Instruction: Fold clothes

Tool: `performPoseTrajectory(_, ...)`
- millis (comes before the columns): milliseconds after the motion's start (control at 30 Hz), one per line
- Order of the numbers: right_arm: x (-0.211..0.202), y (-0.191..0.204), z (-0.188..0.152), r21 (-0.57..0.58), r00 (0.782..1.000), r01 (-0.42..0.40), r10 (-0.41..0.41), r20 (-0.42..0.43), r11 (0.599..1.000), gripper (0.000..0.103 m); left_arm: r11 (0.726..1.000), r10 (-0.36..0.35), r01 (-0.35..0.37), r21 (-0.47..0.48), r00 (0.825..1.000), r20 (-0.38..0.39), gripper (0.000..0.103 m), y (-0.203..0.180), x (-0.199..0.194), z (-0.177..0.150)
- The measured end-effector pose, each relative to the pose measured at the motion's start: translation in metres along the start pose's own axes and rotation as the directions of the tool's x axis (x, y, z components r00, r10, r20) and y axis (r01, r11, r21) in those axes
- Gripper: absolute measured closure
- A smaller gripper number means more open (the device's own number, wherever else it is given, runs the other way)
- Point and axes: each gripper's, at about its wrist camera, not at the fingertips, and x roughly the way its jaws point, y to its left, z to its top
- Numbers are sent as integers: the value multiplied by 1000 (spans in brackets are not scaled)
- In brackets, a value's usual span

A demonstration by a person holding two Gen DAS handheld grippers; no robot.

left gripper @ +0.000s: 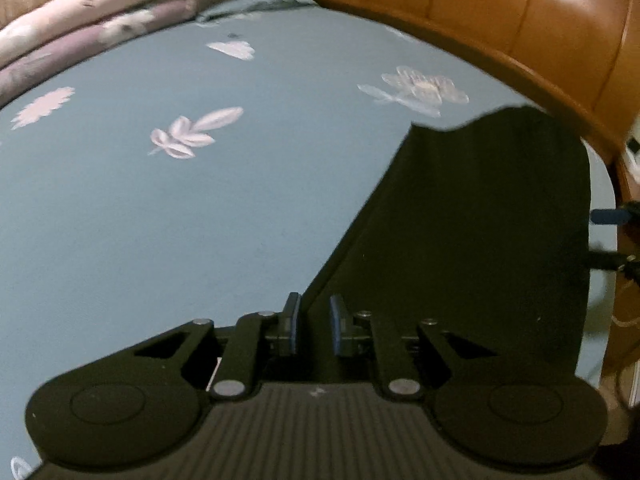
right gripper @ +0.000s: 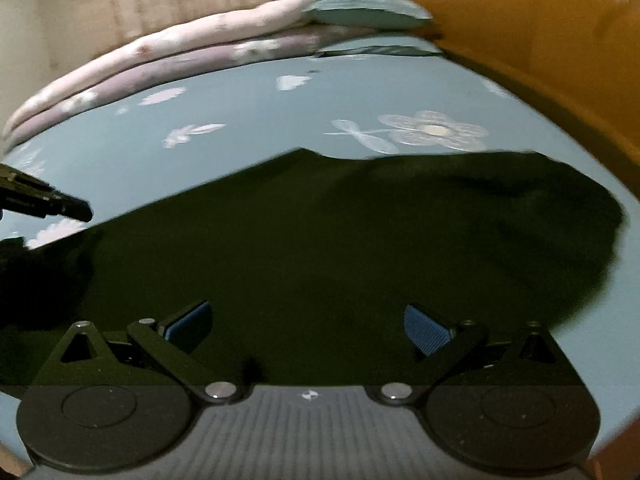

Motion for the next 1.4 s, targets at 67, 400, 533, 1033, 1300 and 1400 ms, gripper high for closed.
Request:
performPoseTrajectory(67, -9, -3, -12, 50, 999, 34, -34, -1, 998, 0, 999, -15, 15, 28, 1000, -19, 90, 1, 8, -2)
performPoseTrajectory(400, -22, 17, -44, 150, 993, 117, -117, -11, 982, 0, 985, -60, 72, 157, 995, -79, 88, 3, 23, -1)
performPoseTrajectory(533, -29, 25, -48, 160, 989, 146, -147, -6, 976, 0, 976, -74, 94, 195, 991, -108, 89, 0, 31, 4)
performPoseTrajectory(1033, -42, 38, -48, 152, 981, 191, -193, -1, 970, 0, 981, -84, 92, 170, 995, -56, 103, 2, 17, 7)
performPoseTrajectory(1300, -41, 40, -43, 112, 985, 169, -170, 4, 979, 0, 990, -47, 46, 134, 999, 1, 99, 0, 3, 11)
performPoseTrajectory(1400, -38, 41, -39, 89, 985, 172, -173, 10, 981, 0, 987, -88, 78, 143, 994, 67, 99, -12, -14, 18)
